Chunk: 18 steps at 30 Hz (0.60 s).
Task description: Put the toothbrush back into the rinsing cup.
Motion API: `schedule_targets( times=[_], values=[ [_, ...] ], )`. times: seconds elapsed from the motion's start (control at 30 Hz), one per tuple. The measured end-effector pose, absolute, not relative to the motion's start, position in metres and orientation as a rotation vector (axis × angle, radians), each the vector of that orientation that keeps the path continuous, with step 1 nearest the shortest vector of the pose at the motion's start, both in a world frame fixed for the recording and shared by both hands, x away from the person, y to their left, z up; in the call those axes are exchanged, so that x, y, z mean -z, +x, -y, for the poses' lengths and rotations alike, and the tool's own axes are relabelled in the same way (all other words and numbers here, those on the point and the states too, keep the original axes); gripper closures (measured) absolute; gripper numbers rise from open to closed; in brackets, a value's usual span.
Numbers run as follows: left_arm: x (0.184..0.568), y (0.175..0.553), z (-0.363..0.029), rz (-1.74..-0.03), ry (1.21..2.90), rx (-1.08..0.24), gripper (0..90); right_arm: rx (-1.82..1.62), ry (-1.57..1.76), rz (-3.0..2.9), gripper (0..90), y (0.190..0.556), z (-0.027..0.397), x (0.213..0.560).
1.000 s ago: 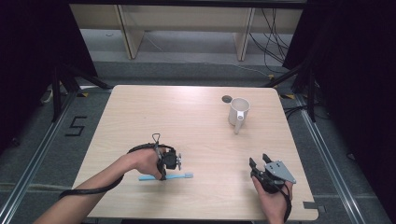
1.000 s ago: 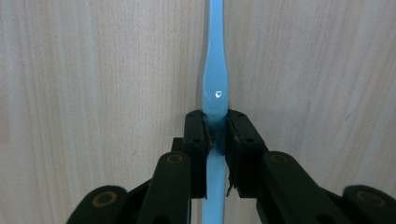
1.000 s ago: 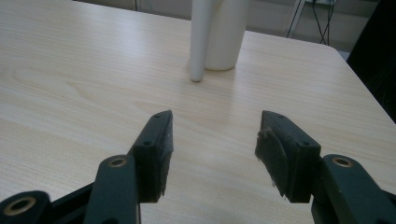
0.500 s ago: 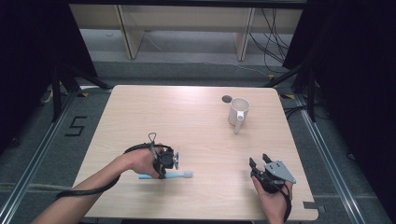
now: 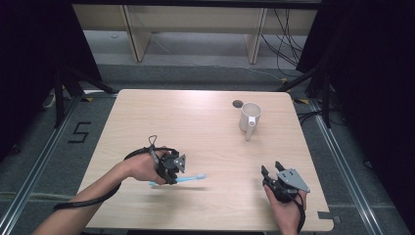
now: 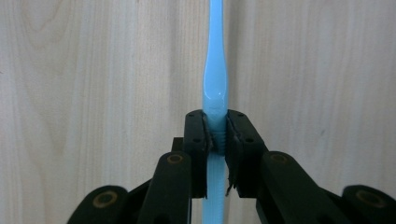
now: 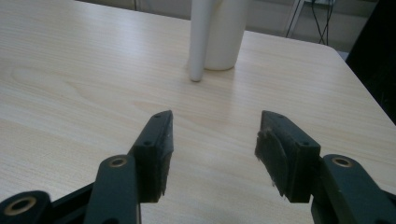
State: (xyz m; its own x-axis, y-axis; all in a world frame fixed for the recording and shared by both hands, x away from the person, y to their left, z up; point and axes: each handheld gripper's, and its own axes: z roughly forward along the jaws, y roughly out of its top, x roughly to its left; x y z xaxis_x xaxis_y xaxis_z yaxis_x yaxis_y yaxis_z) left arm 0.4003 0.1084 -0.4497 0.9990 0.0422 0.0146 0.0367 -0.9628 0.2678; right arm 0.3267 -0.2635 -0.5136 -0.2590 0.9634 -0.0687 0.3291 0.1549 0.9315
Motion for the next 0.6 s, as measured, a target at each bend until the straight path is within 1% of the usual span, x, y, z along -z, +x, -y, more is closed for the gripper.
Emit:
schedule_targets(
  times=[0.1,0.3,0.43,0.53,0.6],
  values=[
    [0.447,0.397,-0.110,-0.062,2.825,-0.050,78.4,-1.110,1.249,-1.711,46.3,0.327,0.263,0.514],
    [0.444,0.397,-0.114,-0.070,2.748,-0.044,78.4,-1.114,1.250,-1.703,46.4,0.327,0.263,0.514],
    [0.441,0.398,-0.120,-0.104,2.639,-0.078,78.4,-1.112,1.248,-1.704,46.4,0.326,0.264,0.514],
    [0.441,0.399,-0.123,-0.115,2.612,-0.070,78.4,-1.112,1.246,-1.704,46.4,0.327,0.263,0.514],
    [0.441,0.399,-0.128,-0.124,2.562,-0.106,78.4,-1.113,1.246,-1.704,46.6,0.326,0.263,0.514]
  ],
)
